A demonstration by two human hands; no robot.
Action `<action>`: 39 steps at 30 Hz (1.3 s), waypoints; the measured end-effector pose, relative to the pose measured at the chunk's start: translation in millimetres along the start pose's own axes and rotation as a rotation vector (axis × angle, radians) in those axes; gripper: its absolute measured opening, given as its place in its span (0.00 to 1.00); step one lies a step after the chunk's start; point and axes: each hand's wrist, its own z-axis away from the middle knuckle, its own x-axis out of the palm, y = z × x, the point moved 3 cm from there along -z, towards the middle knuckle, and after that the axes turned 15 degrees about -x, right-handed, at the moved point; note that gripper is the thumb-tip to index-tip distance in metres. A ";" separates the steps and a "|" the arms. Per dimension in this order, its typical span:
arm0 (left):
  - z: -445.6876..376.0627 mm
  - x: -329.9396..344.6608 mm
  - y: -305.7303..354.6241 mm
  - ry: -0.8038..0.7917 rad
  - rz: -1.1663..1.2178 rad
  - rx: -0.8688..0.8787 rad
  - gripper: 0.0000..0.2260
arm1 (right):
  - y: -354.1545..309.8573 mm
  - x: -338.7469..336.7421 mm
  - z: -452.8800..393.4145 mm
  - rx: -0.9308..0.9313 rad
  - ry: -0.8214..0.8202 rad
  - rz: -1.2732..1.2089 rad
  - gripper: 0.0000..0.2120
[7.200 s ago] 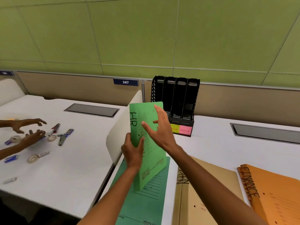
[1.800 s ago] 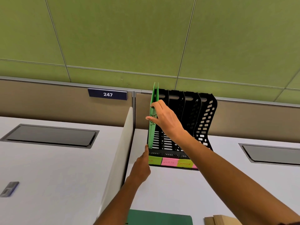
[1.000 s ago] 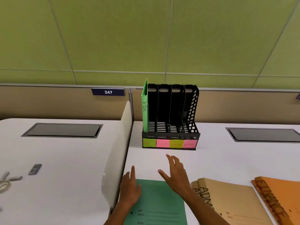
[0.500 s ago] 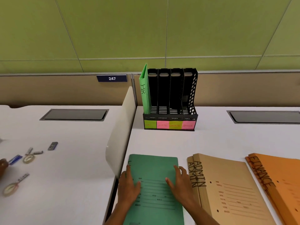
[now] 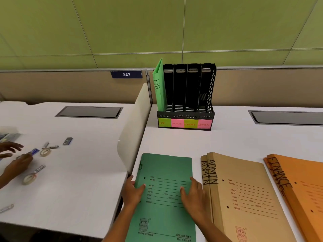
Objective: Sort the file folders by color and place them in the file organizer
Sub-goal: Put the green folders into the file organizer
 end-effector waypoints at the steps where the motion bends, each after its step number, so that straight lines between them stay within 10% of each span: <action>1: -0.6 -2.8 -1.3 -0.023 0.032 -0.041 0.34 | 0.8 -0.3 1.2 0.010 0.006 -0.017 0.27; 20: 12.9 -8.4 53.5 -0.338 0.264 -0.009 0.18 | 1.5 -16.5 -9.6 0.014 -0.021 -0.156 0.31; 39: 72.2 4.8 217.5 -0.168 0.470 0.484 0.09 | -220.0 -206.4 -154.1 -0.772 0.223 -0.088 0.32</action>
